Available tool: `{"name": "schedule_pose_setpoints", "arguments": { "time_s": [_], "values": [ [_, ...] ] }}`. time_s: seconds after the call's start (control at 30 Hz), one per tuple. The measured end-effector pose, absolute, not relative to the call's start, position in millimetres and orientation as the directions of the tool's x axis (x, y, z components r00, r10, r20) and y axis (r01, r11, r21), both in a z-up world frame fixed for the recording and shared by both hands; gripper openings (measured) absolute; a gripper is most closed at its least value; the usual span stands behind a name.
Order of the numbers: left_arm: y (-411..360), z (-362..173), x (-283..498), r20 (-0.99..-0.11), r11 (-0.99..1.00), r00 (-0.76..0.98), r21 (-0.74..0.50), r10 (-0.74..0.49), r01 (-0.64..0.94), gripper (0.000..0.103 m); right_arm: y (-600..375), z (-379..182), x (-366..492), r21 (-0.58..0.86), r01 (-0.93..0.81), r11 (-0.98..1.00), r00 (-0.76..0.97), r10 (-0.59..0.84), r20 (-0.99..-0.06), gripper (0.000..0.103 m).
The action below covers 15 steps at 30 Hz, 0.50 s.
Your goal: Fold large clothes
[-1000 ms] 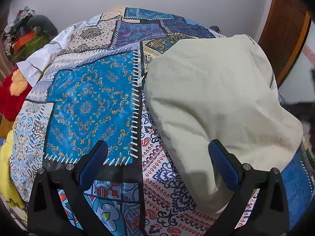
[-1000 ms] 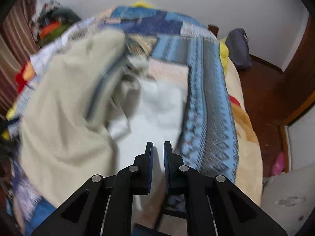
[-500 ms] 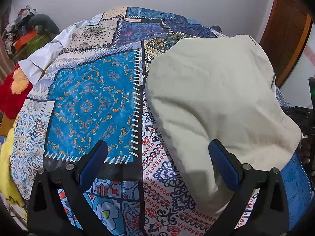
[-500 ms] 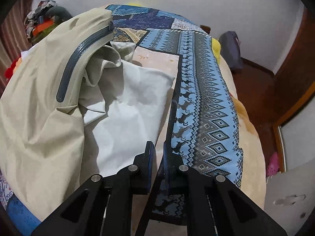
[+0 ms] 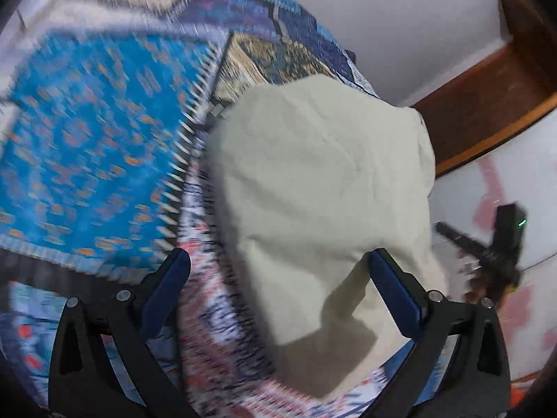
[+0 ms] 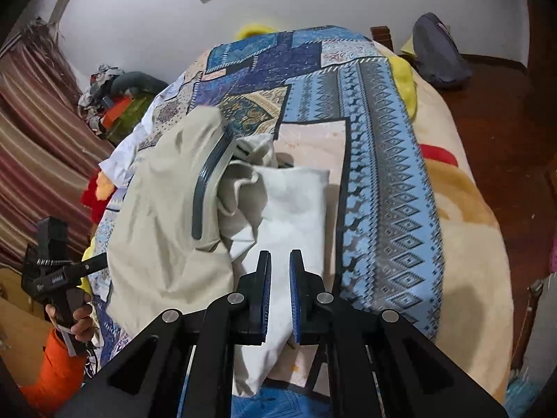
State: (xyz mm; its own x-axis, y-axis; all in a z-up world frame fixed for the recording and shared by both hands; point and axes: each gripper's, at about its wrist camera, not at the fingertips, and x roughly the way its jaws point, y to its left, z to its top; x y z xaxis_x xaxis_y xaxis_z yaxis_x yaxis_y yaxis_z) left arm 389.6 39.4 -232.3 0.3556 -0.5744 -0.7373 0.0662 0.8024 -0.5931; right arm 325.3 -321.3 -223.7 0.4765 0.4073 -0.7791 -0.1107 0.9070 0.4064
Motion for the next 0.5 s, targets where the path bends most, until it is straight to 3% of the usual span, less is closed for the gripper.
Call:
{"name": "schedule_pose_setpoints", "arguments": {
  "time_s": [0.17,0.3,0.43,0.5],
  "values": [
    [29,-254,409,-0.658,0.693,0.277,-0.719,-0.700,0.042,0.103,-325,-265,350,0.407,-0.044,0.912,0.351,0.396,-0.848,0.005],
    [16,-255,419,-0.659,0.691,0.261,-0.721,-0.705,0.045,0.103,-328,-285,361,0.544,0.003,0.839,0.315,0.515,-0.797,0.005],
    [5,-250,422,-0.678,0.713,0.256,-0.697,-0.689,0.075,0.103,-323,-272,366,0.528,-0.013,0.849,0.323,0.503,-0.802,0.005],
    [1,-250,422,-0.689,0.726,0.255,-0.682,-0.678,0.088,0.103,-311,-240,356,0.509,-0.124,0.852,0.382,0.514,-0.768,0.005]
  ]
}}
